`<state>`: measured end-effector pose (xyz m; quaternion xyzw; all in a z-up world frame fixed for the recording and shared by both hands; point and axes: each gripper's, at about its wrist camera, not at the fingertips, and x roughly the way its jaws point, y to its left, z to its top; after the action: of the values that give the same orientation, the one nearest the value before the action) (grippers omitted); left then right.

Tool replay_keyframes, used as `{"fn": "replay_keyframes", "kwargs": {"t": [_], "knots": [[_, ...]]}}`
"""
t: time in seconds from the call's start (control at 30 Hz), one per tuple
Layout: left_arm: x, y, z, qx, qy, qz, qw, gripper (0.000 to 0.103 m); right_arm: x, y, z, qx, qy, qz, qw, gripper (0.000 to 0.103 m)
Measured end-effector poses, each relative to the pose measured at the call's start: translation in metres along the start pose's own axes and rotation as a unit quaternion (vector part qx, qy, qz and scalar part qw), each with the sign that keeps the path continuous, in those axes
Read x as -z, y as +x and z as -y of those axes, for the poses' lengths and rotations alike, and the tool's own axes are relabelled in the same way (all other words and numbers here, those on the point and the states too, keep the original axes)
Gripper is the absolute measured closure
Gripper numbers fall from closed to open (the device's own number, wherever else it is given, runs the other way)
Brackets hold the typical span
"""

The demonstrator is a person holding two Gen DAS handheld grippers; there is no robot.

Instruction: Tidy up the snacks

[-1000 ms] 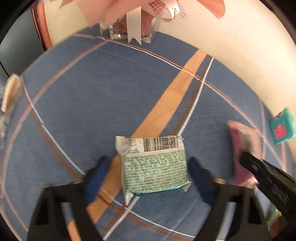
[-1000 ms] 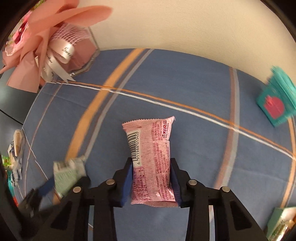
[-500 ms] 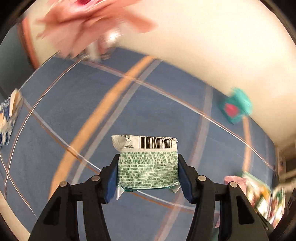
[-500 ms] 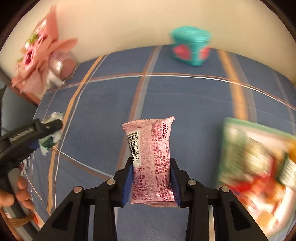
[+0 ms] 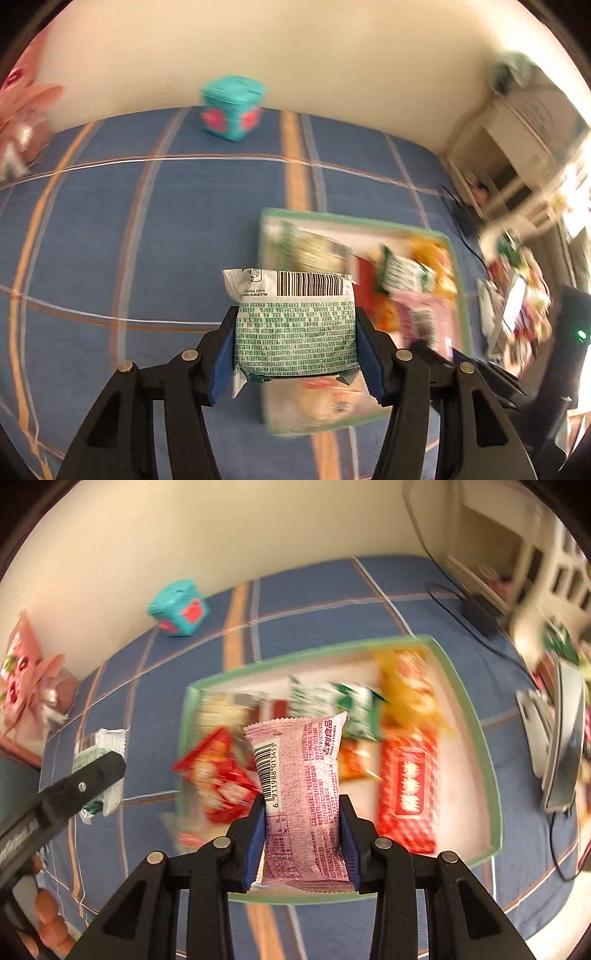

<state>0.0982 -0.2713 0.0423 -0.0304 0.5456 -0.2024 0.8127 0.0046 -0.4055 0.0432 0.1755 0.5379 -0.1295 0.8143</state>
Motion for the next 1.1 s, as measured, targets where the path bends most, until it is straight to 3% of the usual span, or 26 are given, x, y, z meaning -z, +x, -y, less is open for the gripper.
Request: {"fn": "replay_keyframes", "kwargs": {"t": [0.07, 0.23, 0.27, 0.37, 0.47, 0.53, 0.77, 0.93, 1.1], "knots": [[0.005, 0.007, 0.008, 0.006, 0.01, -0.013, 0.9998, 0.03, 0.002, 0.005, 0.007, -0.003, 0.014, -0.005, 1.0, 0.063], [0.022, -0.001, -0.006, -0.023, -0.004, -0.015, 0.9996, 0.026, 0.008, 0.009, 0.01, -0.002, 0.02, -0.008, 1.0, 0.05], [0.025, -0.004, -0.012, -0.032, -0.011, -0.012, 0.9994, 0.021, 0.011, 0.007, 0.007, 0.0, 0.019, -0.007, 1.0, 0.047], [0.04, -0.015, -0.041, -0.095, -0.032, 0.004, 0.995, 0.01, 0.025, 0.001, -0.005, 0.001, 0.009, -0.002, 1.0, 0.032], [0.061, -0.023, -0.065, -0.155, -0.037, -0.002, 0.9873, 0.009, 0.041, -0.005, -0.02, -0.004, -0.003, 0.004, 1.0, 0.018], [0.072, -0.028, -0.075, -0.176, -0.036, -0.004, 0.9837, 0.009, 0.051, -0.008, -0.029, -0.004, -0.012, 0.006, 1.0, 0.009], [0.113, -0.041, -0.095, -0.196, -0.031, -0.011, 0.9801, 0.009, 0.085, -0.03, -0.058, -0.006, -0.037, 0.027, 0.999, 0.004], [0.115, -0.061, -0.105, -0.195, -0.049, 0.021, 0.9794, 0.009, 0.099, -0.046, -0.068, 0.002, -0.052, 0.049, 0.997, 0.003], [0.115, -0.062, -0.103, -0.184, -0.046, 0.021, 0.9816, 0.009, 0.098, -0.049, -0.074, 0.01, -0.064, 0.064, 0.996, 0.003]]}}
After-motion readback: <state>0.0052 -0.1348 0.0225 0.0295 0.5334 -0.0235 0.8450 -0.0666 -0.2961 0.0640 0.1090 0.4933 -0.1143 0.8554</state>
